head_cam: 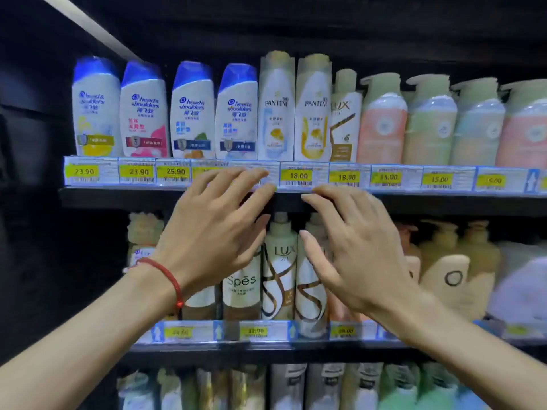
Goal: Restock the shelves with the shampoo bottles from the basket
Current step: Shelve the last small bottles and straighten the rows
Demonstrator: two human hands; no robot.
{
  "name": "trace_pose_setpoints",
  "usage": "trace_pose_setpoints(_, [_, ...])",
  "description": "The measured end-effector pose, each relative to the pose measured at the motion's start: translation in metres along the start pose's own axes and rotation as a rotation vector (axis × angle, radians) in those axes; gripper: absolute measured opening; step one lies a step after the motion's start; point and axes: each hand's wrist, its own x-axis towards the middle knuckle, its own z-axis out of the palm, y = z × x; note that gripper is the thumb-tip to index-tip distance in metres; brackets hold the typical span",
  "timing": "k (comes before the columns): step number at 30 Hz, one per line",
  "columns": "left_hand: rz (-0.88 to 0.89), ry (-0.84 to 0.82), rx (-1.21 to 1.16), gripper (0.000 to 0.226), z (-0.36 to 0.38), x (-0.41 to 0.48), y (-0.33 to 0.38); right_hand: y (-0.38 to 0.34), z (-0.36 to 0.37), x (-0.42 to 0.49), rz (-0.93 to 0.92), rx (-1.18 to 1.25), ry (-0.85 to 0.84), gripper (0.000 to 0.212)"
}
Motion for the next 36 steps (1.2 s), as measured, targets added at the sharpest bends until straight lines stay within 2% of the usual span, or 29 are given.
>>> trace_pose_setpoints(4, [0.030,-0.065,-0.041,0.045,0.008,-0.040,0.009,-0.016,0.001,-0.031,0.038,0.001,-0.023,0.050])
trace_pose_setpoints(11, [0.003,-0.037,-0.157,0.037,0.016,-0.094,0.010,-0.051,0.006,-0.065,0.104,0.009,-0.132,0.045])
trace_pose_setpoints(16, [-0.013,-0.175,-0.167,0.040,0.019,-0.131,0.014,-0.077,0.013,-0.090,0.177,0.038,-0.276,0.047])
trace_pose_setpoints(23, [-0.070,-0.426,-0.138,0.054,-0.004,-0.168,0.025,-0.107,0.014,-0.105,0.159,0.103,-0.449,0.057])
trace_pose_setpoints(29, [-0.155,-0.574,-0.061,0.061,-0.026,-0.190,0.030,-0.118,0.015,-0.113,0.145,0.169,-0.520,0.063])
trace_pose_setpoints(36, [-0.273,-0.610,-0.017,0.061,-0.045,-0.226,0.022,-0.145,0.025,-0.118,0.166,0.225,-0.549,0.066])
